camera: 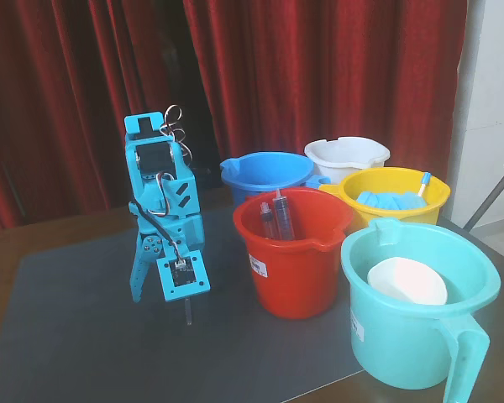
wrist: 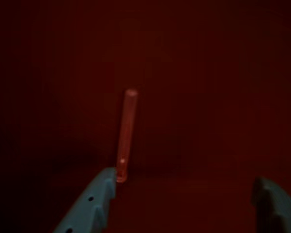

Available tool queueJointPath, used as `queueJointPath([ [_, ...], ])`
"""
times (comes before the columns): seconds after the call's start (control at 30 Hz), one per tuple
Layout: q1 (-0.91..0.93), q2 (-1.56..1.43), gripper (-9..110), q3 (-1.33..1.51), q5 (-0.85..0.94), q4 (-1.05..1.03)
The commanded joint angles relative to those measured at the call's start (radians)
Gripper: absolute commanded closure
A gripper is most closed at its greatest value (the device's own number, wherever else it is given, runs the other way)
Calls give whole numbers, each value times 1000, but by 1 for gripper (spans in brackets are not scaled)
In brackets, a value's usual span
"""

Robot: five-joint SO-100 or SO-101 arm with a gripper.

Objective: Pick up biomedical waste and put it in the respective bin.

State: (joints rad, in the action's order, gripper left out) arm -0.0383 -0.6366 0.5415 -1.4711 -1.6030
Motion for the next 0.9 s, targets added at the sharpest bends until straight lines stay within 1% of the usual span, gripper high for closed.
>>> queueJointPath([
  [0.0, -11, 17, 71, -83, 26, -14],
  [0.3, -11, 155, 71, -227, 81, -20],
  [0.5, -12, 181, 71, -242, 89, -72],
  [0.63, -20, 175, 71, -242, 75, -124],
  [0.7, -60, 173, 71, -242, 75, -140],
  [0.87, -91, 186, 72, -242, 20, -140],
])
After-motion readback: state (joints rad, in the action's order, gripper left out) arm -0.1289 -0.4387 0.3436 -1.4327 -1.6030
